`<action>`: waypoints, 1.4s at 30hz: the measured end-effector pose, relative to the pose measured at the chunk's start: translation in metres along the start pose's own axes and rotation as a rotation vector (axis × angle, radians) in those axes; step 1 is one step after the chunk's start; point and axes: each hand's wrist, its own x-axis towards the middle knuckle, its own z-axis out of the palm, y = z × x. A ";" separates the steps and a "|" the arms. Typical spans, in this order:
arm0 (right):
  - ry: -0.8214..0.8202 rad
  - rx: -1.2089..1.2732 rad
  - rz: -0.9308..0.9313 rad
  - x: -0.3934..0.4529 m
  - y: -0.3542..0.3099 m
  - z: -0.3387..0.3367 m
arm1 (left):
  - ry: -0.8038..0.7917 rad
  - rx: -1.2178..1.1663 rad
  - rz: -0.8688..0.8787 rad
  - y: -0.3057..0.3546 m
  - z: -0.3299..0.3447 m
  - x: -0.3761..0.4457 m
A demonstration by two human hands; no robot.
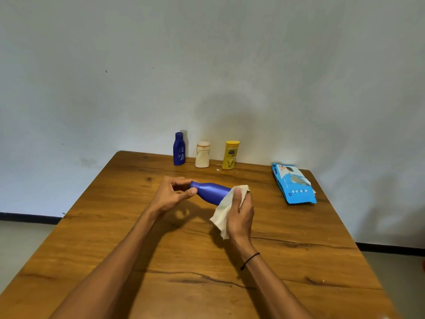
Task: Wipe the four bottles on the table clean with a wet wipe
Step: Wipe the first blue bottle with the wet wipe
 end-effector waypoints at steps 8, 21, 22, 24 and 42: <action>-0.271 -0.410 -0.481 0.005 0.014 -0.031 | -0.044 -0.071 -0.035 0.003 -0.003 -0.001; -0.171 -0.854 -1.140 0.031 -0.001 -0.026 | -0.041 0.402 0.030 0.035 0.017 0.013; -0.192 -0.894 -1.077 0.031 -0.009 -0.024 | -0.048 0.424 0.025 0.034 0.021 0.013; -0.306 -1.041 -0.905 0.025 -0.026 -0.020 | -0.059 0.417 0.014 0.031 0.026 0.012; -0.708 -0.463 -0.293 0.020 -0.017 -0.006 | -0.187 0.594 -0.008 0.041 0.045 0.009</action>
